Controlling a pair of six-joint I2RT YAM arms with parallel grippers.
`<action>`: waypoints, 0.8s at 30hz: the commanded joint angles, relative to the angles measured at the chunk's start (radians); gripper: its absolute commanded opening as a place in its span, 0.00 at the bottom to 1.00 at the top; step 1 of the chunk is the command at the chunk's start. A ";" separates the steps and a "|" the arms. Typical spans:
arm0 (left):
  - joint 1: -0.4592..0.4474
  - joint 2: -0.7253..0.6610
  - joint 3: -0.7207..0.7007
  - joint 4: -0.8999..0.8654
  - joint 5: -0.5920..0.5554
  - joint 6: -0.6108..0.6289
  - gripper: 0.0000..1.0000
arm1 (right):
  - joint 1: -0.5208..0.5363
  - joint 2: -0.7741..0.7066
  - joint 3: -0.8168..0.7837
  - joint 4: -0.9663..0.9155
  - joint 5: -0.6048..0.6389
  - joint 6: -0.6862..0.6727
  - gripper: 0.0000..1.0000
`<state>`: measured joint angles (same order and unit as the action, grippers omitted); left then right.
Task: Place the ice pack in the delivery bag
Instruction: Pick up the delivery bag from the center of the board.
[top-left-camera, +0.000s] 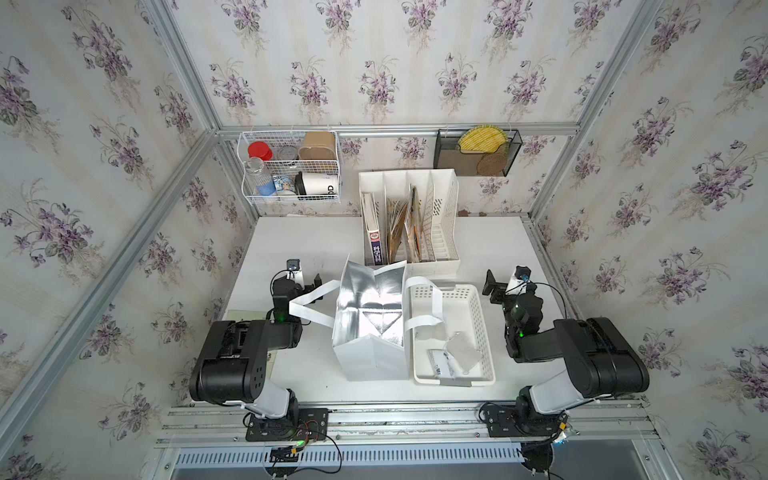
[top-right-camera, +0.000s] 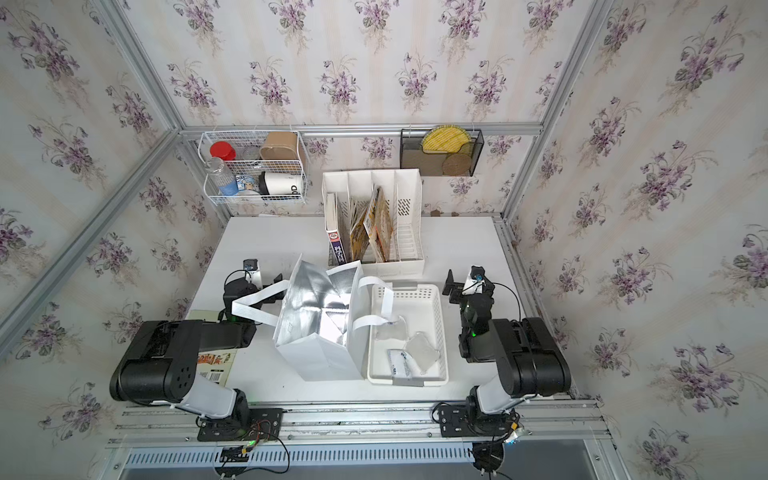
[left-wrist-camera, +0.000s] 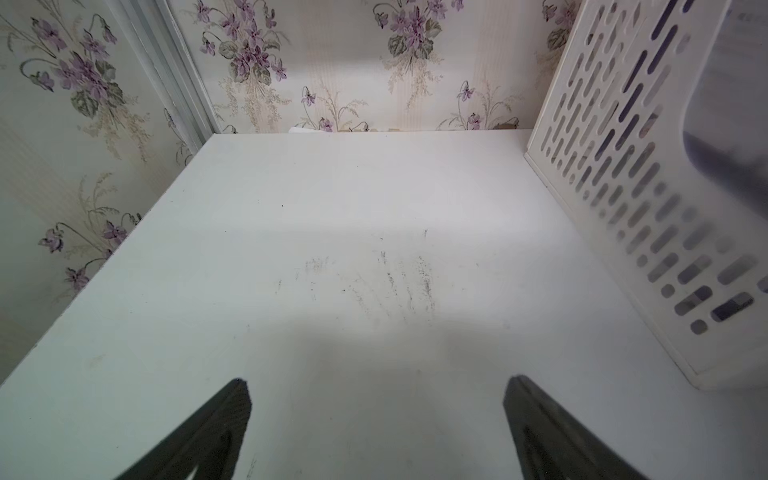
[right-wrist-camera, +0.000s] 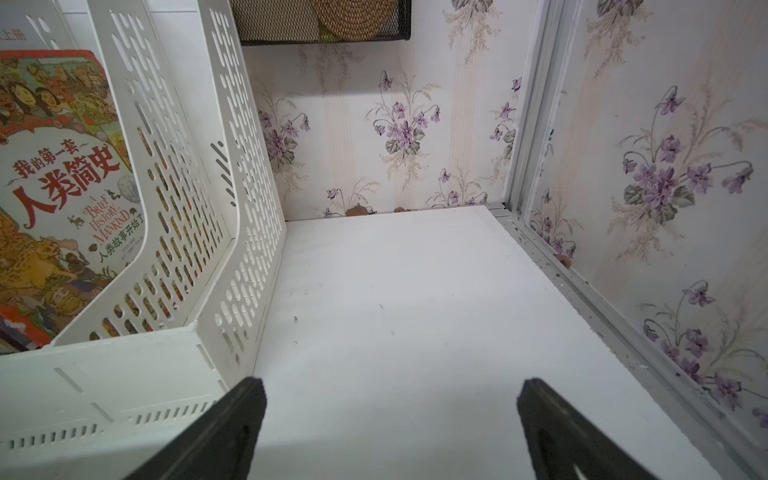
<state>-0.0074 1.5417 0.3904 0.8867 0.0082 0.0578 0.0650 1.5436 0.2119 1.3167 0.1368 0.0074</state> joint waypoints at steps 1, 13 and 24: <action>0.000 0.002 0.004 -0.001 0.009 0.010 0.99 | -0.002 0.000 0.001 0.006 -0.004 0.002 1.00; 0.000 -0.001 -0.009 0.019 0.011 0.010 0.99 | 0.000 -0.002 -0.003 0.008 -0.002 0.000 1.00; 0.000 -0.407 -0.243 0.047 -0.413 -0.214 0.99 | 0.002 -0.466 0.024 -0.532 0.068 0.158 1.00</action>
<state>-0.0078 1.2881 0.1650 1.0096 -0.1757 -0.0132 0.0654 1.1851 0.1688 1.1351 0.1680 0.0616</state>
